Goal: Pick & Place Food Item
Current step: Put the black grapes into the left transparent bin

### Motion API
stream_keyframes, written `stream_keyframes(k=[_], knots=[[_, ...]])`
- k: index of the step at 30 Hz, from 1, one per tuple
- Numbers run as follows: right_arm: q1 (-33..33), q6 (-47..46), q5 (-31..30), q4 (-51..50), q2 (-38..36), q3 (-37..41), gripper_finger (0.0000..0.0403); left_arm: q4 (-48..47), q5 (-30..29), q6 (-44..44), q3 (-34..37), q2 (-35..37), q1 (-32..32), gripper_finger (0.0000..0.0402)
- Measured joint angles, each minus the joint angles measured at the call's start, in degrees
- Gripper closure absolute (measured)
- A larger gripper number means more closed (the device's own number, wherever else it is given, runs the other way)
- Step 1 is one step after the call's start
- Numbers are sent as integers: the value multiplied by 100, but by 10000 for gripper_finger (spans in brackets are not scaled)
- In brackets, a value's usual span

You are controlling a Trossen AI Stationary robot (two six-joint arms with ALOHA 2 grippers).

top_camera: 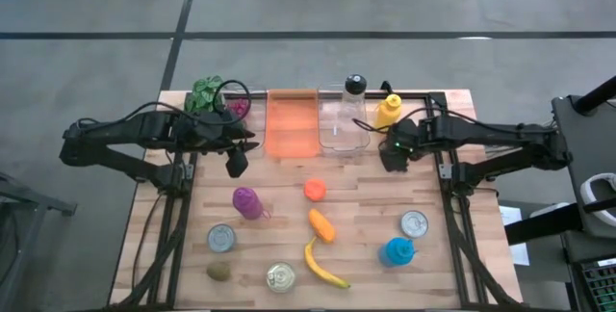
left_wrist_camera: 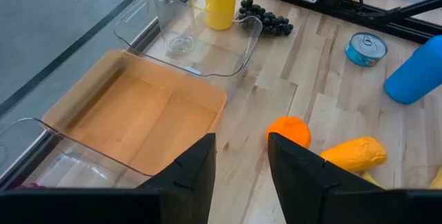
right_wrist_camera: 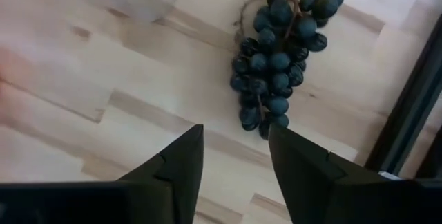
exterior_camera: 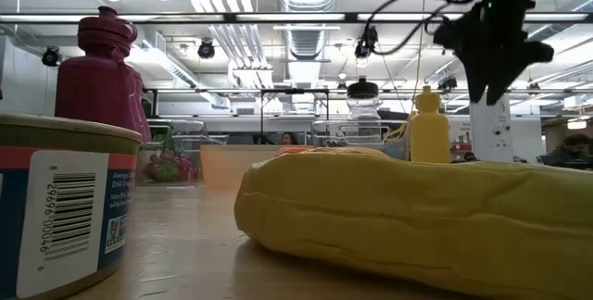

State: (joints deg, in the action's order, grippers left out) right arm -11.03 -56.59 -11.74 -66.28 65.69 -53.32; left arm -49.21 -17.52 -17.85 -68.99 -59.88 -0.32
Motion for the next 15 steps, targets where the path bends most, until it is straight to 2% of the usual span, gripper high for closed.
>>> stream_keyframes(k=[7,15], knots=[[-515,94,-2,365,0,611,223,11,0,-11,0,0,0,270],[-843,362,-4,1459,0,1236,231,11,2,-11,0,0,2,272]])
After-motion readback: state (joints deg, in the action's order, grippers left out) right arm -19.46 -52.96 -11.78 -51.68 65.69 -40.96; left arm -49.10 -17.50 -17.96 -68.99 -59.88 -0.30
